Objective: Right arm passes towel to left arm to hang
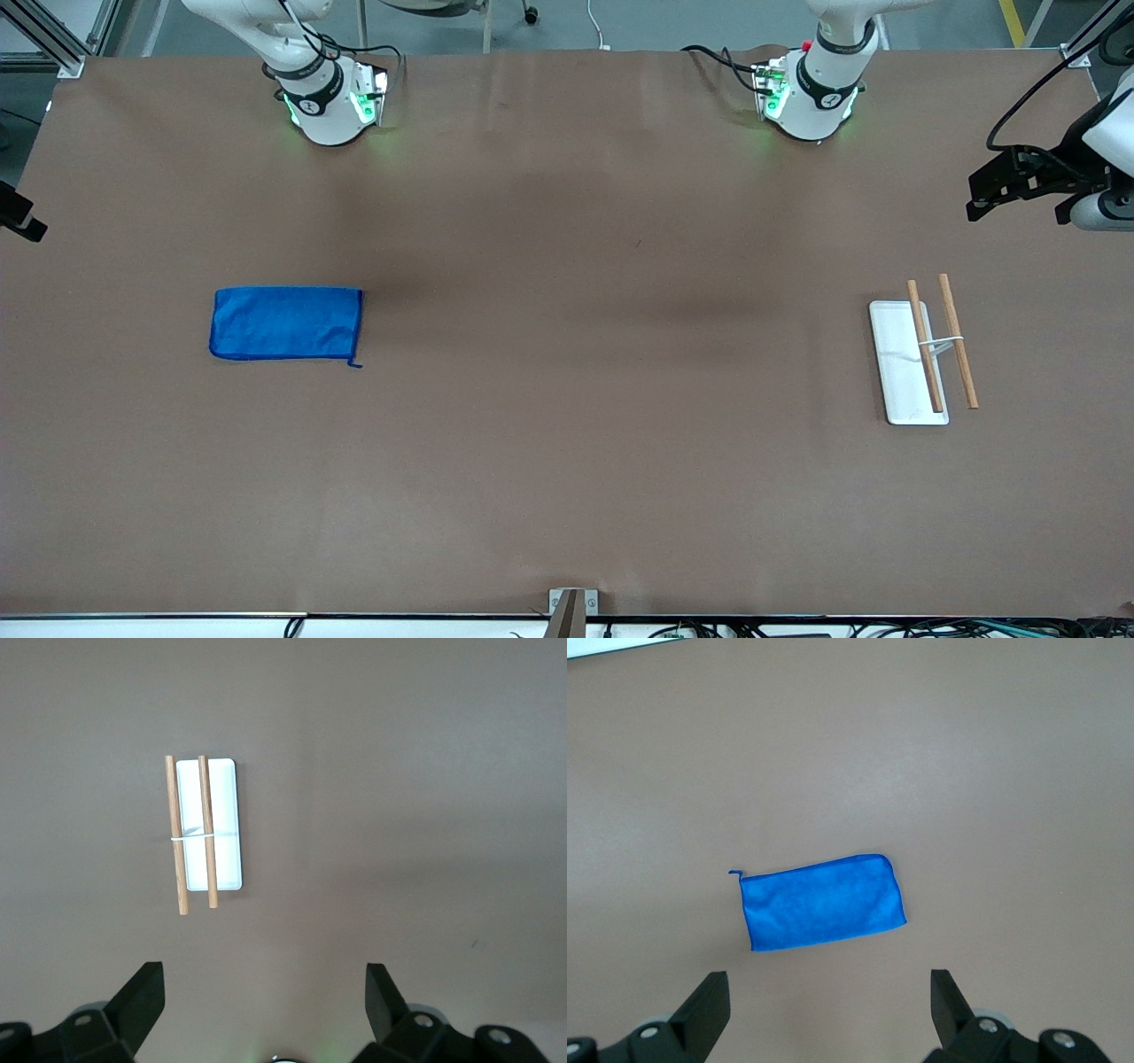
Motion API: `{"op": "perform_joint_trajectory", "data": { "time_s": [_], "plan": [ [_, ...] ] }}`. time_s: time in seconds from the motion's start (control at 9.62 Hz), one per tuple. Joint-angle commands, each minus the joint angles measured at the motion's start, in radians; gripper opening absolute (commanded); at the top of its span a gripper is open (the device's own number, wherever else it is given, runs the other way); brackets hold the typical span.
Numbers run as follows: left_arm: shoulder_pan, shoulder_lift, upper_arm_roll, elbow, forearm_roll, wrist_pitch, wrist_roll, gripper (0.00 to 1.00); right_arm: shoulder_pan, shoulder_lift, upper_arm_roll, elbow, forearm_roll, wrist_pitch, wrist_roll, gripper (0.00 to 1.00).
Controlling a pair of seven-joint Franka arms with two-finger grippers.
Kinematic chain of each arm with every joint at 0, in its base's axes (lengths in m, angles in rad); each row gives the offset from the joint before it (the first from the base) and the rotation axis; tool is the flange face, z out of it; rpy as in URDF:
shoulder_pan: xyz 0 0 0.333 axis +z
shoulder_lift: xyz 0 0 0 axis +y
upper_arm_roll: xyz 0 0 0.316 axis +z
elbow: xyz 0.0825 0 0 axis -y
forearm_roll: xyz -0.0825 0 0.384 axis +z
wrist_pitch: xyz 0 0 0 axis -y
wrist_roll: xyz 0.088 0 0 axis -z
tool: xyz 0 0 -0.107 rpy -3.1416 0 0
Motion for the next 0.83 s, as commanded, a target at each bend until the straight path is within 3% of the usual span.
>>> {"op": "perform_joint_trajectory", "data": {
  "time_s": [0.0,0.73],
  "plan": [
    [-0.001,0.002,-0.007,-0.024,0.008,-0.013,-0.018,1.0,-0.001,-0.012,0.002,-0.007,0.001,-0.001,0.003,1.0],
    [0.005,0.0,-0.007,-0.02,0.021,-0.013,-0.021,1.0,0.0,-0.013,0.003,0.001,0.012,-0.006,0.008,1.0]
  ]
}}
